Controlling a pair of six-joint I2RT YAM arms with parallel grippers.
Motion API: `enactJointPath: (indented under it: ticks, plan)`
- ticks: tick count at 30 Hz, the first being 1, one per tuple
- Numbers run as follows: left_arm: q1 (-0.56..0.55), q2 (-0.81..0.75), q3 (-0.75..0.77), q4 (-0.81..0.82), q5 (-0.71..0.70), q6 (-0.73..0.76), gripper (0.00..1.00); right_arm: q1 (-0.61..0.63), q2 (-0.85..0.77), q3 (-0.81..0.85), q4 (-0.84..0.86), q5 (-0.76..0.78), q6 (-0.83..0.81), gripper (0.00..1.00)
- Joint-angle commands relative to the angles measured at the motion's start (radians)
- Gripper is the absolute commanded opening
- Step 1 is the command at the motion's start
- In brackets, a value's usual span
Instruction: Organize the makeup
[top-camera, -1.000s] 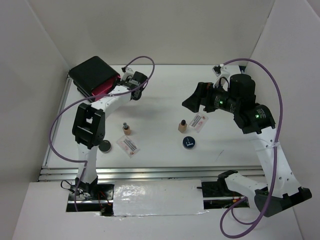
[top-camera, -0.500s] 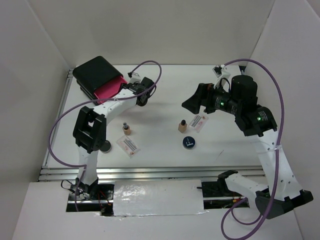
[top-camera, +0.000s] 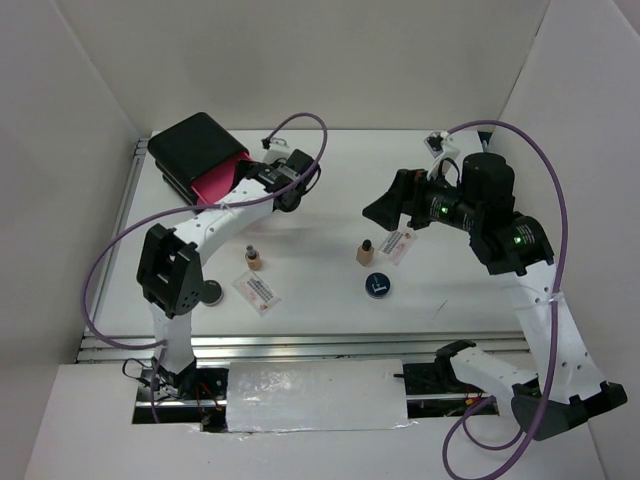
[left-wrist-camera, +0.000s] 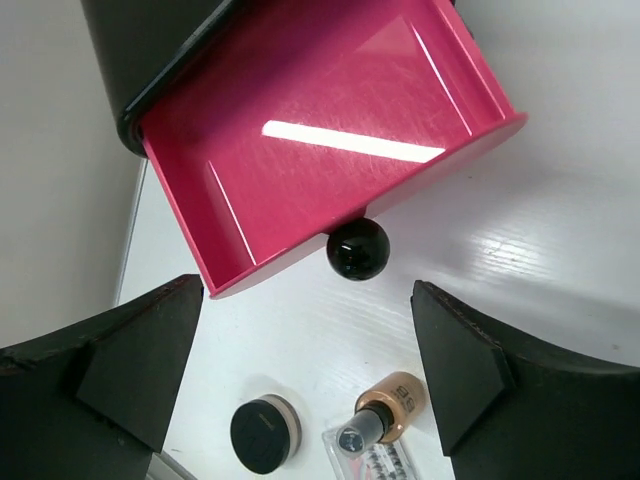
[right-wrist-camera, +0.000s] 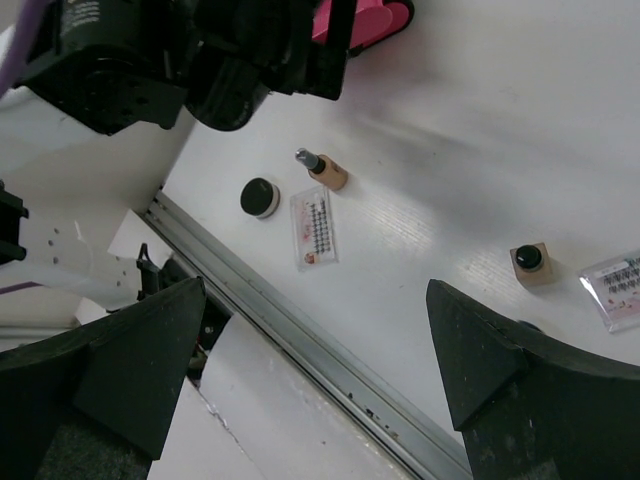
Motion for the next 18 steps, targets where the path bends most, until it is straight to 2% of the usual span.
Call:
enactJointPath:
  ticks: [1,7,13,17,18]
  plan:
    - [0.002,-0.08,0.058,-0.012,0.044,-0.016,0.99,0.012,-0.028,0.002,0.055,-0.022,-0.001,1.0]
    - [0.002,-0.178,0.061,-0.048,0.186,-0.05,0.99,0.012,-0.037,-0.01,0.057,-0.016,-0.001,1.0]
    - [0.003,-0.382,-0.057,-0.062,0.404,-0.132,0.99,0.01,-0.042,-0.041,0.068,-0.011,0.007,1.0]
    - [0.002,-0.48,-0.132,-0.181,0.499,-0.269,0.99,0.012,-0.028,-0.046,0.065,-0.004,0.019,1.0]
    - [0.002,-0.494,-0.152,-0.206,0.518,-0.356,0.99,0.012,-0.02,-0.046,0.063,-0.002,0.022,1.0]
